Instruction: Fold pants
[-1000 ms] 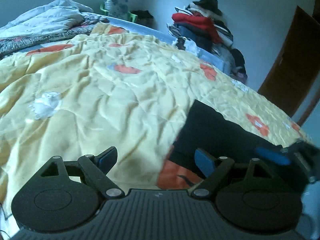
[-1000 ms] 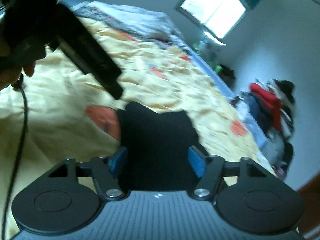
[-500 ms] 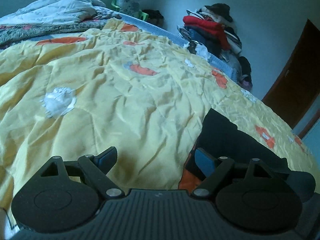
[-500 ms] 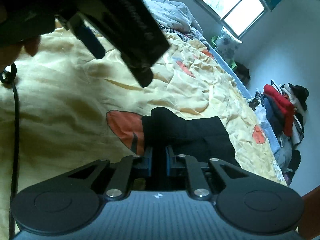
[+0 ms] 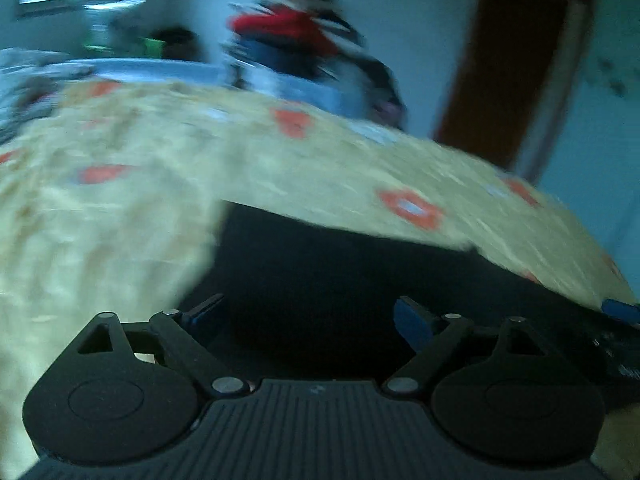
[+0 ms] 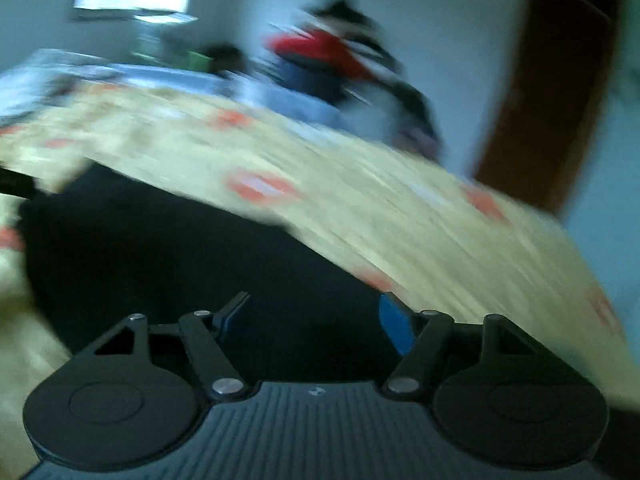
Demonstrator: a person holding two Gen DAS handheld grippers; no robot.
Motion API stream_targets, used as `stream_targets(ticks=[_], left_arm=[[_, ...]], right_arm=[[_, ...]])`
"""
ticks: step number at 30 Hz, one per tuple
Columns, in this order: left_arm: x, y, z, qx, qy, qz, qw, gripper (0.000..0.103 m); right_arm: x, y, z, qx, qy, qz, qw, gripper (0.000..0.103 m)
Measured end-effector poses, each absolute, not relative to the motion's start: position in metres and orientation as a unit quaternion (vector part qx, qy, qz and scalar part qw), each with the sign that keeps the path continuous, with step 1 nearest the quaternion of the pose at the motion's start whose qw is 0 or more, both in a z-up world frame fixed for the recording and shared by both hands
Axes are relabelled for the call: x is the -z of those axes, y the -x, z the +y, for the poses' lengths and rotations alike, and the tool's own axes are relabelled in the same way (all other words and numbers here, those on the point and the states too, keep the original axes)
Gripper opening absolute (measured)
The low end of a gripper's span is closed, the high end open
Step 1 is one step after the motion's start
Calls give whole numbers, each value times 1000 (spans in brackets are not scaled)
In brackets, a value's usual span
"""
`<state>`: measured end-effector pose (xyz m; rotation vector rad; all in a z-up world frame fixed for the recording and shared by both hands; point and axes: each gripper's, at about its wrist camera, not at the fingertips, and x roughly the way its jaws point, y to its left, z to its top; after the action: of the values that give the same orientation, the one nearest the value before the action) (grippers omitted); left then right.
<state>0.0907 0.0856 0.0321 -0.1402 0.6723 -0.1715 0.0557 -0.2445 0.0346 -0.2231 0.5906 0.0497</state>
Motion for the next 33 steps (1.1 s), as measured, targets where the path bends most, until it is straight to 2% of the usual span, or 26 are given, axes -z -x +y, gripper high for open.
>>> stream_targets(ticks=[5, 6, 9, 11, 14, 21, 33], left_arm=[[-37, -87, -11, 180, 10, 325, 928, 91], [-36, -86, -26, 189, 3, 324, 927, 91], [-30, -82, -75, 219, -11, 318, 922, 92], [-23, -81, -98, 227, -23, 312, 922, 92], [-7, -78, -128, 216, -61, 306, 925, 92], [13, -82, -140, 205, -88, 320, 921, 92], [20, -85, -133, 208, -80, 336, 915, 92]], right_arm=[[1, -39, -327, 26, 43, 367, 929, 73], [4, -32, -339, 26, 19, 357, 934, 80], [-6, -4, -371, 13, -60, 318, 946, 79], [-15, 17, -400, 50, -82, 281, 955, 80], [-17, 48, -456, 132, -136, 270, 944, 80], [8, 116, -542, 174, -369, 239, 881, 79], [32, 80, -589, 196, -451, 141, 859, 79]])
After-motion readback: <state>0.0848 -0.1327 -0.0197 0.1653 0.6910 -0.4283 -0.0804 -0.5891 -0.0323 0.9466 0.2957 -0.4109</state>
